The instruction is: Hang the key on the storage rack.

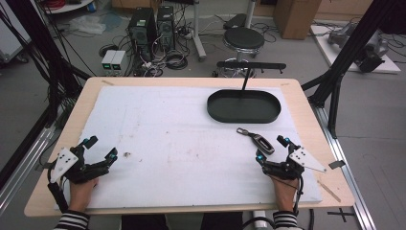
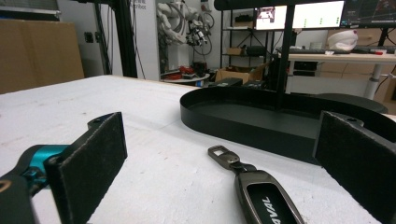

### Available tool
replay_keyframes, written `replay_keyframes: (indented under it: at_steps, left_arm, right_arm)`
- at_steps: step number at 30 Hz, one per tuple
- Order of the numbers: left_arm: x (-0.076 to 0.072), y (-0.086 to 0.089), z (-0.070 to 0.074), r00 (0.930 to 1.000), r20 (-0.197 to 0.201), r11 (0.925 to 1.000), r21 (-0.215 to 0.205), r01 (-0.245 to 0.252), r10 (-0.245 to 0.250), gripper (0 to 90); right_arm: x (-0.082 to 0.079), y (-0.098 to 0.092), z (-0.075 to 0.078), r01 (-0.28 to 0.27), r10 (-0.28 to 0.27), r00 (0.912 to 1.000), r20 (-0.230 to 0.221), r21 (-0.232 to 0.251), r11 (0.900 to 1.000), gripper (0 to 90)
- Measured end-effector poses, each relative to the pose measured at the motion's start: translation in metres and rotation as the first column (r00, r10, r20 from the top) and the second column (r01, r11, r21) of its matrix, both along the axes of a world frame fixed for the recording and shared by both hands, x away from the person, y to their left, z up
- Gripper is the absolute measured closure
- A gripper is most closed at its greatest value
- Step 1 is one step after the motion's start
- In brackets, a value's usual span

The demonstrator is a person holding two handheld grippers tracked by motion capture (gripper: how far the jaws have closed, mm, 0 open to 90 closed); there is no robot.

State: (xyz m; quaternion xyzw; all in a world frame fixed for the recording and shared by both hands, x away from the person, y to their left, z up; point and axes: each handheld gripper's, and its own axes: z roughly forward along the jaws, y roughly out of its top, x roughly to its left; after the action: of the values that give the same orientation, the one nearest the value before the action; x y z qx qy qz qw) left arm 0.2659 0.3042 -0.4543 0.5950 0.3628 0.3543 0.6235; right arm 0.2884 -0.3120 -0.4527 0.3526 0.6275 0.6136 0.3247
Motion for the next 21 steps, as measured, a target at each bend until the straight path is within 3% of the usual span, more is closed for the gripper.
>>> replay_keyframes:
  at_steps: [21]
  left_arm:
    - [-0.0001,-0.0001,0.0,1.0,0.004,1.0,-0.003,-0.003,0.003,12.6]
  right_arm:
    - [0.0001,0.0003,0.0007,0.002,-0.002,0.9999,-0.013,0.007,1.0,1.7]
